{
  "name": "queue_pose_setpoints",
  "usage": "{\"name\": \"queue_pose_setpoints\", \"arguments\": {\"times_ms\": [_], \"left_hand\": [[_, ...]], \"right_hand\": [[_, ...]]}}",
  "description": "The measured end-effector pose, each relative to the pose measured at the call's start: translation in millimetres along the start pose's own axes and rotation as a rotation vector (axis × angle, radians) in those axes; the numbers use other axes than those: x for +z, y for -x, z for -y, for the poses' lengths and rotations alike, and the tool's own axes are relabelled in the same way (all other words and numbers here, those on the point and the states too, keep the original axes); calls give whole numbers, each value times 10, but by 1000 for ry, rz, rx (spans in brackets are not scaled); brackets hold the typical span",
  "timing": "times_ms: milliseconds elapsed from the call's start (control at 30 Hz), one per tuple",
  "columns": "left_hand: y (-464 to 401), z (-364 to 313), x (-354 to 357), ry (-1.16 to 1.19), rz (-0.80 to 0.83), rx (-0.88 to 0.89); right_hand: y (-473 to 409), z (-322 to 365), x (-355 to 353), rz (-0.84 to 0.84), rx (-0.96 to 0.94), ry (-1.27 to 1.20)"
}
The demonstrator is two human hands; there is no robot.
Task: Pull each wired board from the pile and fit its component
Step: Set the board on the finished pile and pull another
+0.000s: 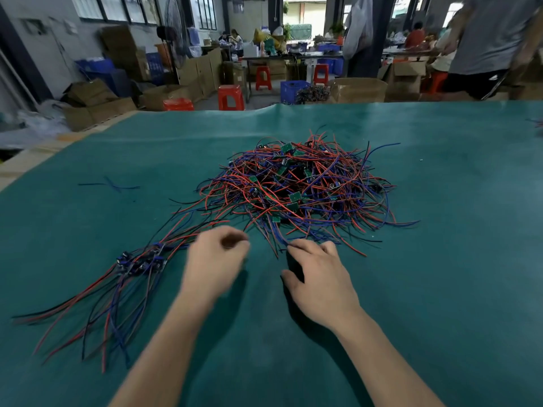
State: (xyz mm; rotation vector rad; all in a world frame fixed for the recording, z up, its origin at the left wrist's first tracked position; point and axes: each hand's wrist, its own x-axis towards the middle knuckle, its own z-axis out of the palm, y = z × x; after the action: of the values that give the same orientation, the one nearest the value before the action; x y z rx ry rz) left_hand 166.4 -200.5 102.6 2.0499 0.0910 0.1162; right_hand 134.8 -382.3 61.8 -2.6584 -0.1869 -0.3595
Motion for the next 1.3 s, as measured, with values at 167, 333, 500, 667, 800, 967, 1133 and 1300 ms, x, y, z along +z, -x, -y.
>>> {"name": "queue_pose_setpoints", "arguments": {"times_ms": [167,333,500,667,800,967,1133,1300], "left_hand": [[26,-5,545,113,-46,-44],[57,6,498,145,-33,53],[67,-47,423,427,132,-6],[72,-25,365,501,203,-15],[180,-44,449,567,294,95],[280,-65,561,535,419,250],[285,-106,536,654,381,96],[295,-108,529,664,599,19]], "right_hand": [[12,-9,-59,-124,8,-181],[91,36,-213,-206,153,-680],[118,76,-335,61,170,-1040],[97,83,-285,1,246,-936],[64,-26,-276,-256,368,-866],[61,-63,-325,-164,423,-1138],[37,-98,-412,-122,469,-1489],[26,-64,-442,72,458,-1623]]}}
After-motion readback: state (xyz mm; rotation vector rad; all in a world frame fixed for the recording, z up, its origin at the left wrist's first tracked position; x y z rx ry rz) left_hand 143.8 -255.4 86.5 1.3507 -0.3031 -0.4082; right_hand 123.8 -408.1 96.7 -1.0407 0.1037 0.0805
